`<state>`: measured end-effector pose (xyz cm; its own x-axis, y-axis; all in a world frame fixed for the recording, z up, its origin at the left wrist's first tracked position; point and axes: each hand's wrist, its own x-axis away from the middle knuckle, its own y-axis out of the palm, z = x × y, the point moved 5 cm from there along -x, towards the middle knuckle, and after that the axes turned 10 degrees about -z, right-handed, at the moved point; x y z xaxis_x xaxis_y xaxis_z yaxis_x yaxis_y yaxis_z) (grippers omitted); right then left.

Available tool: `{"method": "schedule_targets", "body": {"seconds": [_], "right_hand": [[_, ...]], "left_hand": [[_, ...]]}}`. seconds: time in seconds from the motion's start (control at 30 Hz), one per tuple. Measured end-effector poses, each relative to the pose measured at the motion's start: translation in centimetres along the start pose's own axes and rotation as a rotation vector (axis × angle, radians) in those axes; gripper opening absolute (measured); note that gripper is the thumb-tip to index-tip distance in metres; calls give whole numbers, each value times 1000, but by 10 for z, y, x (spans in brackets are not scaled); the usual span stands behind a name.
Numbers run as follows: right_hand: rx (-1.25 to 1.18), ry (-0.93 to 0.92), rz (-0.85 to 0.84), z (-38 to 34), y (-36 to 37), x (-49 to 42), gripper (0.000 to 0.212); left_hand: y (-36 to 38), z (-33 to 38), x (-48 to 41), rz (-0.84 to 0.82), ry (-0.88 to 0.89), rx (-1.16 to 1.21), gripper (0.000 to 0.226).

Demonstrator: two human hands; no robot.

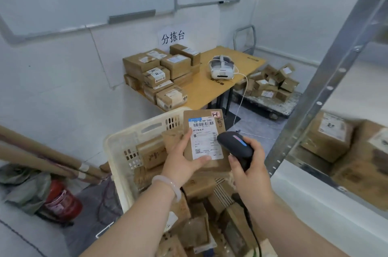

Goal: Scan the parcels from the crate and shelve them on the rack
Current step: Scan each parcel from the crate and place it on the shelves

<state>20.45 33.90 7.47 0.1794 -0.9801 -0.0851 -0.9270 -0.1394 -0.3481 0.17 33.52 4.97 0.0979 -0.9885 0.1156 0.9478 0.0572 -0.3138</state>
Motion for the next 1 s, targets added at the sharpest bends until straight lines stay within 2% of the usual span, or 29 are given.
{"method": "schedule_targets", "body": {"seconds": [0.3, 0.7, 1.0], "right_hand": [[56, -44, 218, -2, -125, 69, 62], [102, -29, 469, -3, -285, 198, 63], [203, -72, 568, -35, -363, 283, 59]], "left_hand": [[114, 79, 17, -151, 218, 13, 89], [282, 162, 92, -332, 382, 39, 89], [384, 213, 141, -424, 498, -23, 90]]}}
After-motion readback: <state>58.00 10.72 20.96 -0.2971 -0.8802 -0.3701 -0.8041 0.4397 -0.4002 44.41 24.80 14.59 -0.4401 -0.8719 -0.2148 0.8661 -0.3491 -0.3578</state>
